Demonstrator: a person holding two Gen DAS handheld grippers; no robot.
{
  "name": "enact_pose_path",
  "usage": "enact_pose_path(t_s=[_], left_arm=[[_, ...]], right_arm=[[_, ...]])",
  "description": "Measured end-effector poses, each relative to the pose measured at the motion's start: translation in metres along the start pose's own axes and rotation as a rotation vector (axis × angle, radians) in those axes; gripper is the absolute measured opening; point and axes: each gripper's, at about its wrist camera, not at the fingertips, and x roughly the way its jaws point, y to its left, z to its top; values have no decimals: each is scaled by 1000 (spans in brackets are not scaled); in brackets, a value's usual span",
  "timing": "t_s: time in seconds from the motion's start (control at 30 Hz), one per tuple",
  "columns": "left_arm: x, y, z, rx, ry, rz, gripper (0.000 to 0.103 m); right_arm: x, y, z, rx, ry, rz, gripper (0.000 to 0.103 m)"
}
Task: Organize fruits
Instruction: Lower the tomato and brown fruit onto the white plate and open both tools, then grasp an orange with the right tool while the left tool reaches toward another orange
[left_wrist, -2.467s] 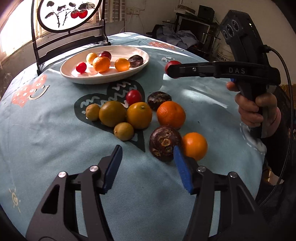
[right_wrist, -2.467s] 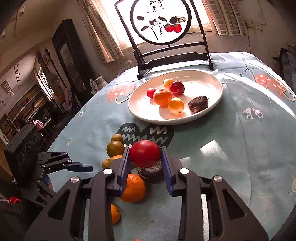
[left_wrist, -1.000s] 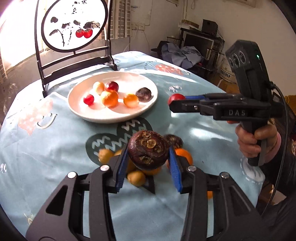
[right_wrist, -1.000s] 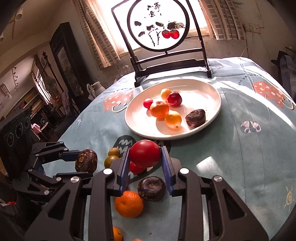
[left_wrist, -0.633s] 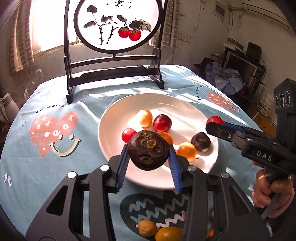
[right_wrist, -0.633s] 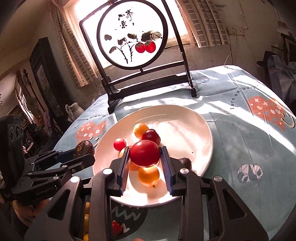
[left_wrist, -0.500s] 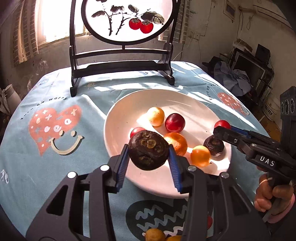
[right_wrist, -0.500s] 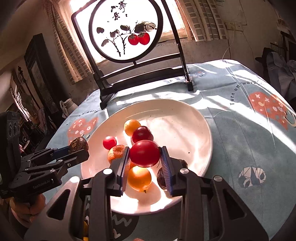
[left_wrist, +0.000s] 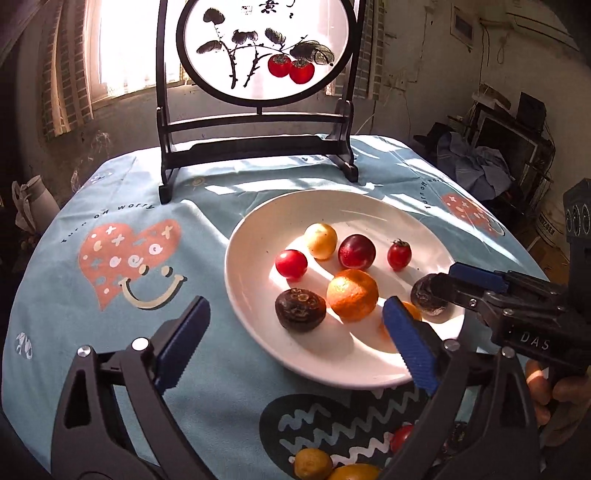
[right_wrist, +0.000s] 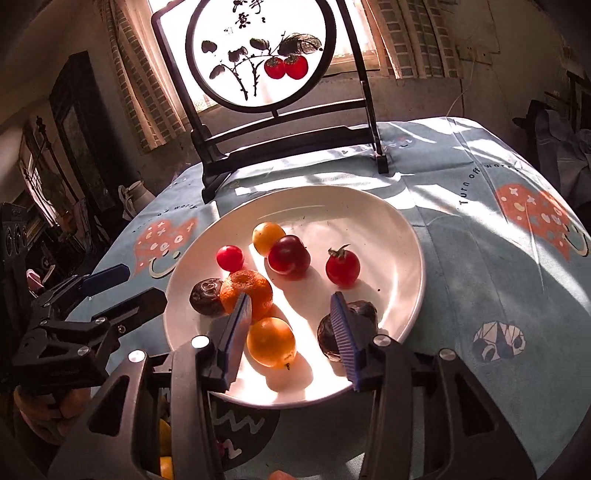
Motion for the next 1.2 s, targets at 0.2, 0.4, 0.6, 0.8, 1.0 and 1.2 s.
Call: enact_pose_path(t_s=[0.2, 0.4, 0.6, 0.8, 1.0, 1.2], left_arm=[[-32, 7, -26, -40, -8, -26, 99], [-61, 8, -71, 18, -55, 158, 99], [-76, 20, -88, -27, -18, 62, 99], [-81, 22, -95, -20, -33, 122, 99], [-81, 30, -96, -61, -17, 100, 99], [-86, 25, -97, -34, -38, 107, 99]], right_arm=[[-27, 20, -19, -50, -13, 35, 46], [-46, 42, -56, -170, 42, 67, 48], [-55, 44, -91, -187, 167, 167, 48], [-71, 44, -116, -243, 226, 238, 48], [-68, 44, -122, -241, 276, 276, 48], [-59, 49, -129, -267, 318, 239, 48]])
